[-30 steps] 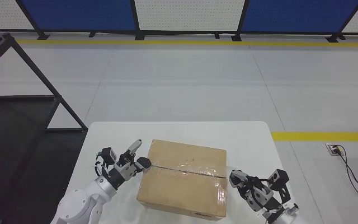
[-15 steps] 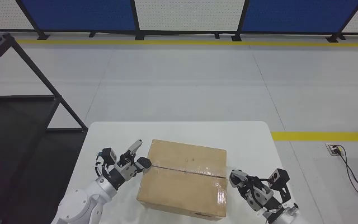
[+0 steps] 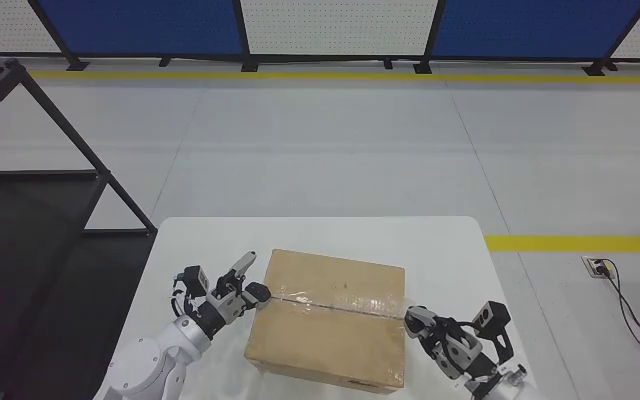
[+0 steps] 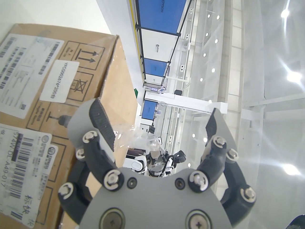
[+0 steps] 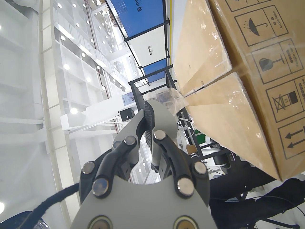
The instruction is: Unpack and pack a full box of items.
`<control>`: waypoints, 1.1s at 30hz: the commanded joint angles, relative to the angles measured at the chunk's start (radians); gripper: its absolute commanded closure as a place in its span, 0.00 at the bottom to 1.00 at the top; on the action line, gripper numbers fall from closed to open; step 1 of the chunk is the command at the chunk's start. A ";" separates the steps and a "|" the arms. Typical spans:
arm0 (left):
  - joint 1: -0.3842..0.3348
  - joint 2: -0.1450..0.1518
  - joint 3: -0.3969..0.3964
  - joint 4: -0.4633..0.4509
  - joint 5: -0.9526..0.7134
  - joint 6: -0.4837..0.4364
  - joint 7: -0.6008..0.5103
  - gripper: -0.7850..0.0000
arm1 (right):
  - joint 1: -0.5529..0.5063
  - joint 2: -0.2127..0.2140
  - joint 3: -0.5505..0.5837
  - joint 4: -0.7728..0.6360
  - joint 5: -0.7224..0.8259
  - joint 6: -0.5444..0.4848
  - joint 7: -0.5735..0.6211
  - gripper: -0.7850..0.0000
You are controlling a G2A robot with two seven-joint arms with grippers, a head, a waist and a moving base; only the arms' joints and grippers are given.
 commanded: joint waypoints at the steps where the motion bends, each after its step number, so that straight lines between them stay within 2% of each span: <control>1: 0.001 0.000 0.000 0.000 0.000 0.000 0.001 0.00 | 0.001 0.000 0.002 0.002 0.002 -0.001 -0.001 1.00; 22: -0.009 0.003 0.008 0.005 0.001 0.004 -0.003 0.00 | 0.012 0.005 0.035 0.050 0.009 0.061 -0.005 1.00; 33: -0.016 0.004 0.014 0.009 0.003 0.007 -0.004 0.00 | -0.001 0.011 0.061 0.082 -0.001 0.078 0.034 1.00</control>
